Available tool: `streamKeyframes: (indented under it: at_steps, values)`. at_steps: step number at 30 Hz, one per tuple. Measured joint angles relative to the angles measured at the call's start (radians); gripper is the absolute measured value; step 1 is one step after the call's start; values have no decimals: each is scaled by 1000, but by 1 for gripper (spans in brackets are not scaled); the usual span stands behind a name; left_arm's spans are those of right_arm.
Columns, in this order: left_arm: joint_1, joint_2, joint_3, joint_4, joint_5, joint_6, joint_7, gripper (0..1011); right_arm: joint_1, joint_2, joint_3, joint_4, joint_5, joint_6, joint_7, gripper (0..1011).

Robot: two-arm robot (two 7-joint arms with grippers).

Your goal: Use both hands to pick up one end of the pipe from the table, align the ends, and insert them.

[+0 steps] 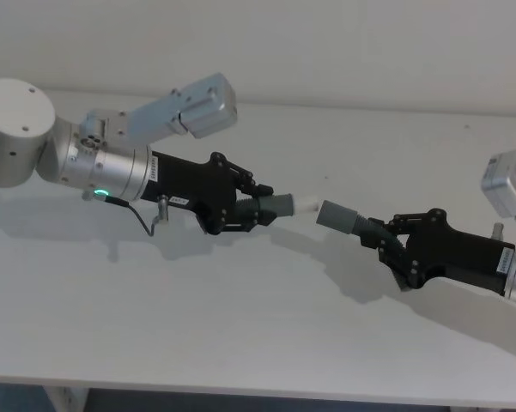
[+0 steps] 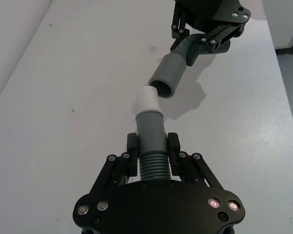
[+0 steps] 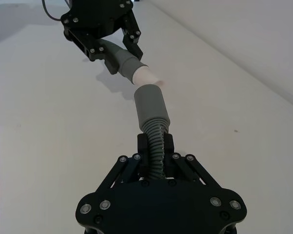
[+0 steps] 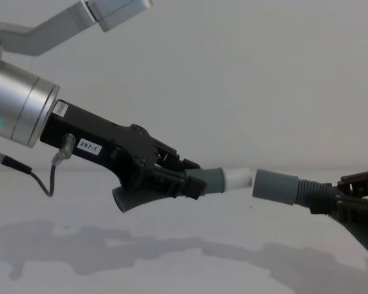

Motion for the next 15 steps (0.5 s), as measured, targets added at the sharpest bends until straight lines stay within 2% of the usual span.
streamKeyframes:
  at_steps: [15]
  values:
    - [0,18,8,-20,-13,15,6,352,12,-6,-19,18,-12,-3,-33,162]
